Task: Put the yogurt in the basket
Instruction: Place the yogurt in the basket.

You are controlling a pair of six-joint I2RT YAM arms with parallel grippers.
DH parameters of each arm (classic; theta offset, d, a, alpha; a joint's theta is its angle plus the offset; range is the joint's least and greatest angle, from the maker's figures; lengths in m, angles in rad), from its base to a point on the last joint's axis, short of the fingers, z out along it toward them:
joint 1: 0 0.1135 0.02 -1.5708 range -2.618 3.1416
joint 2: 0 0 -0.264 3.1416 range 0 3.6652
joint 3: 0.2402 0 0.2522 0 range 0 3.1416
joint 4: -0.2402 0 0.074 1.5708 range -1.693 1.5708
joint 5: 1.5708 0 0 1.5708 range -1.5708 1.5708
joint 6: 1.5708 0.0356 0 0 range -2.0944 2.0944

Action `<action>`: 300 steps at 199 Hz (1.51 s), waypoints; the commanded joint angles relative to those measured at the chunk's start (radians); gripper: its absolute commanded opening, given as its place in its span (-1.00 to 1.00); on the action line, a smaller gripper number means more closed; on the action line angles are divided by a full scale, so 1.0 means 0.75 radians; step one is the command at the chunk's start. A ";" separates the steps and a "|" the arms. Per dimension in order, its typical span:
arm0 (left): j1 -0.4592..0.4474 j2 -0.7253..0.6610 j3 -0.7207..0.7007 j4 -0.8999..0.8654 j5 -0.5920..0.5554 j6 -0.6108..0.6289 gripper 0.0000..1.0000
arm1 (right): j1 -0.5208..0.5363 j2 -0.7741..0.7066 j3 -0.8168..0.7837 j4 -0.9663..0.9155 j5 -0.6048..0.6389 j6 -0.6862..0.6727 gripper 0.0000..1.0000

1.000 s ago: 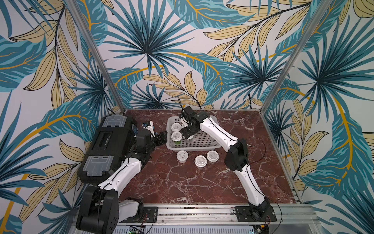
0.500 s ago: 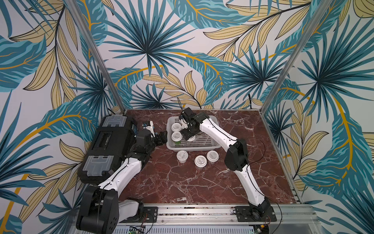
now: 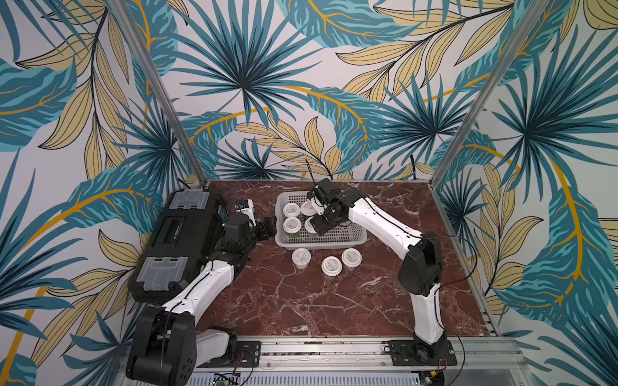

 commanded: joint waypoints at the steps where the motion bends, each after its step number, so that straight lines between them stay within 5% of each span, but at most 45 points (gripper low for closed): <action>1: -0.003 0.000 -0.014 0.031 0.009 0.011 0.69 | -0.027 -0.001 -0.090 0.064 -0.030 0.030 0.36; 103: -0.011 0.004 -0.004 0.016 0.003 0.019 0.67 | -0.108 0.129 -0.063 0.144 -0.114 0.046 0.10; 300: -0.013 0.003 -0.002 0.008 0.001 0.026 0.67 | -0.083 0.210 -0.050 0.200 -0.206 0.095 0.08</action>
